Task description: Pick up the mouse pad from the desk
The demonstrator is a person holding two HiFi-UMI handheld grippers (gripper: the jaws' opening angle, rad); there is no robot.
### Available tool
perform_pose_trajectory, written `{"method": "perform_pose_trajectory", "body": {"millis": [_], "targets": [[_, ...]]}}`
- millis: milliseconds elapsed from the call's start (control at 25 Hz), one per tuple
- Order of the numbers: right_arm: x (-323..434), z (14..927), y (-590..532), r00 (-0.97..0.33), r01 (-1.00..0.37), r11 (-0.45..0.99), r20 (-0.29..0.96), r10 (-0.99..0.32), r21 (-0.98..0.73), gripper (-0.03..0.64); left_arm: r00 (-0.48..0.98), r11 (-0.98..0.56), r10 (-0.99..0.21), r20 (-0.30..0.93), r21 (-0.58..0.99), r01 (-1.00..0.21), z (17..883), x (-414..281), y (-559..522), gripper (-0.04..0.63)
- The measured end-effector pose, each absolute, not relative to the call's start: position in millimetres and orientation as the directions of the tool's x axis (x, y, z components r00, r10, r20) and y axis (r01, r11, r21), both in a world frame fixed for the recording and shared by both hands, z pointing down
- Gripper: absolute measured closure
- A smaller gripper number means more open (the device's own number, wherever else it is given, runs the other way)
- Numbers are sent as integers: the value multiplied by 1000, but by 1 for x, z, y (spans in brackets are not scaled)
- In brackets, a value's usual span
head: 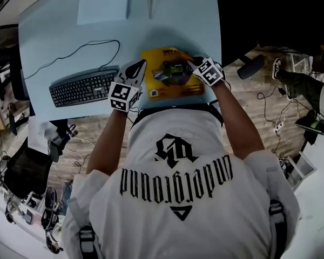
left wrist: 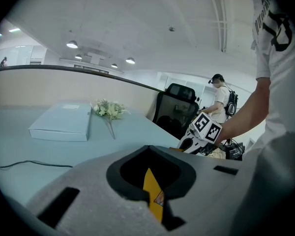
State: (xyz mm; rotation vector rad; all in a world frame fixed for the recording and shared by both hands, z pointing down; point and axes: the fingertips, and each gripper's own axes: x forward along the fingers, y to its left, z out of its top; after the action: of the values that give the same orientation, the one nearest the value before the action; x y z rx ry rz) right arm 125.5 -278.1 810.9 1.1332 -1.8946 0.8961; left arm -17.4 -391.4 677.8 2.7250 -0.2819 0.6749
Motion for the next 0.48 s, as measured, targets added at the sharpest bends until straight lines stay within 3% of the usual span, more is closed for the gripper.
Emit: {"method": "perform_pose_trajectory", "body": {"millis": [480], "targets": [[110,775,-270,-359,-914,346,822,-443,-213,592,893,-943,-90,440,250,-218,653,-20,-380,588]]}}
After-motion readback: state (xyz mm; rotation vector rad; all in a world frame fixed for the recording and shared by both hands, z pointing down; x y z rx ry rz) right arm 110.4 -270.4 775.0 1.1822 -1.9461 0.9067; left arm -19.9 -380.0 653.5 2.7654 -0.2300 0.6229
